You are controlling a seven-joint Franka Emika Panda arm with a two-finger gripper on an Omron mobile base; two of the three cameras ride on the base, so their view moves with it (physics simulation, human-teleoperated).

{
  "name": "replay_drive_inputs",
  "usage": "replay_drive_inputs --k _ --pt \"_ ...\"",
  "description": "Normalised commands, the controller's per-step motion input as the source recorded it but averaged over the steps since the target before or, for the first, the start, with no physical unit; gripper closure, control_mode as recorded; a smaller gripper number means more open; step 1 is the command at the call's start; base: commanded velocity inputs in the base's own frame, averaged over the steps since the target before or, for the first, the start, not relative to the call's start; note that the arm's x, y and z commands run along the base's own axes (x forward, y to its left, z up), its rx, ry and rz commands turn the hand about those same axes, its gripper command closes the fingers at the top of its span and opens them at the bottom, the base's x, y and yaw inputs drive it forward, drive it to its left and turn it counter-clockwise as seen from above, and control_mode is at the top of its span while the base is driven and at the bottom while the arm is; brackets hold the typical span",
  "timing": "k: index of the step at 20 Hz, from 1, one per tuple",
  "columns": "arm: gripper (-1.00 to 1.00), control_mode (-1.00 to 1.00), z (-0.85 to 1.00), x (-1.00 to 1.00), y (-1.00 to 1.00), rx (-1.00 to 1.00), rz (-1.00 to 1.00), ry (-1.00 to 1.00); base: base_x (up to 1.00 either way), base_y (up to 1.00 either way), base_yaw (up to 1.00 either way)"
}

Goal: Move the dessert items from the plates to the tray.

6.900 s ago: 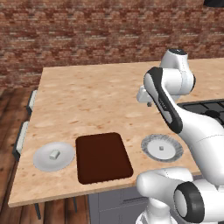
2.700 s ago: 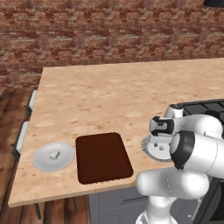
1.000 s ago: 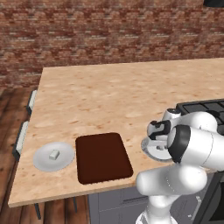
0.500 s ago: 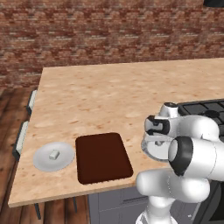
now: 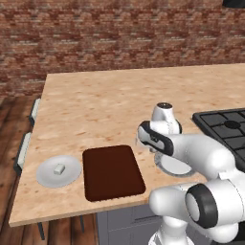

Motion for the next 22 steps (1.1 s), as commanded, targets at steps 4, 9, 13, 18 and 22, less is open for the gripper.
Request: replay_drive_inputs --k 4,9,13,18,22 --pt "1.0 -1.0 0.0 0.0 1.0 0.0 -0.02 0.0 0.0 0.0 0.0" --pt "1.0 -1.0 -0.19 0.02 0.85 0.0 0.0 0.0 0.0 0.0 0.0" --pt "1.0 -1.0 -0.15 0.16 0.39 0.0 0.0 0.0 0.0 0.0 0.0" --pt "1.0 -1.0 -0.06 0.32 0.22 -0.02 -0.02 0.0 0.0 0.0 0.0" --pt "-1.0 -1.0 0.0 0.1 0.04 -0.01 -0.01 0.0 0.0 0.0 0.0"
